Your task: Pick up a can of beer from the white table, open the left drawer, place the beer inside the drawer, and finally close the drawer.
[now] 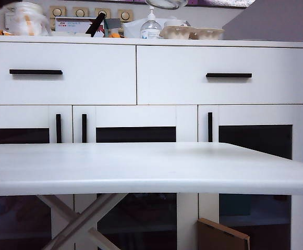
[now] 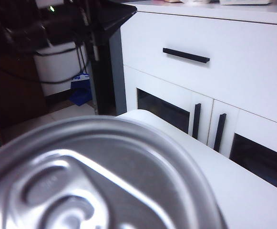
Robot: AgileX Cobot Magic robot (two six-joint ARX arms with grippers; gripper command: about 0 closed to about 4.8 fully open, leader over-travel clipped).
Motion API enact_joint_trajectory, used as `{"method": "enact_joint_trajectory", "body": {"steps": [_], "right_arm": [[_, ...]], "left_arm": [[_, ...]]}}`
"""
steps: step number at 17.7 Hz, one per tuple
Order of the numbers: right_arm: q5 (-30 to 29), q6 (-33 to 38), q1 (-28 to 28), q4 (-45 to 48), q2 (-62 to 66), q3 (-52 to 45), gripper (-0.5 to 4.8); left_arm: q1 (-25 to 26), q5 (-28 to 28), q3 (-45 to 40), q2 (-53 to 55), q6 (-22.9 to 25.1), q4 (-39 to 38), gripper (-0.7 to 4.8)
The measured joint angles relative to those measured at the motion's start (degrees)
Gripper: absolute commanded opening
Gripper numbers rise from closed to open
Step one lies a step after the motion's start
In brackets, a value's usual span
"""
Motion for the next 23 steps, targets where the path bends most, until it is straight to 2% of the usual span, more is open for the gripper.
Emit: {"method": "enact_joint_trajectory", "body": {"steps": [2, 4, 5, 7, 10, 11, 15, 16, 19, 23], "right_arm": [[-0.04, 0.00, 0.07, 0.00, 0.00, 0.00, 1.39], [0.00, 0.00, 0.07, -0.02, 0.00, 0.00, 1.38], [-0.04, 0.00, 0.09, 0.00, 0.00, 0.00, 1.38], [0.00, 0.00, 0.07, 0.00, 0.00, -0.02, 1.38], [-0.04, 0.00, 0.09, 0.00, 0.00, 0.00, 1.38], [-0.02, 0.00, 0.07, 0.00, 0.00, 0.00, 1.38], [-0.02, 0.00, 0.07, 0.02, 0.00, 0.00, 1.38], [-0.02, 0.00, 0.09, 0.00, 0.00, 0.00, 1.38], [1.31, -0.02, 0.07, 0.07, 0.00, 0.00, 1.38], [1.42, -0.02, 0.04, 0.04, 0.00, 0.00, 1.38]], "left_arm": [[-0.09, -0.87, 0.00, 3.48, -4.79, 4.94, -0.05], [0.15, -6.95, 0.00, 10.29, -13.18, 11.47, -0.04], [0.20, -9.81, 0.00, 12.35, -14.49, 12.68, 1.34], [0.22, -11.39, 0.02, 15.32, -15.15, 13.97, 3.12], [0.35, -11.39, 0.04, 19.21, -15.43, 16.04, 3.10], [0.44, -11.39, 0.17, 21.42, -17.44, 18.36, 3.10], [1.33, -7.61, 9.84, 29.42, -18.34, 18.08, 3.11], [1.22, -7.13, 14.62, 31.98, -18.34, 18.16, 3.11], [1.27, -7.08, 23.45, 36.59, -18.10, 11.04, 3.11], [1.27, -6.69, 30.18, 41.09, -18.10, 8.57, 3.10]]}}
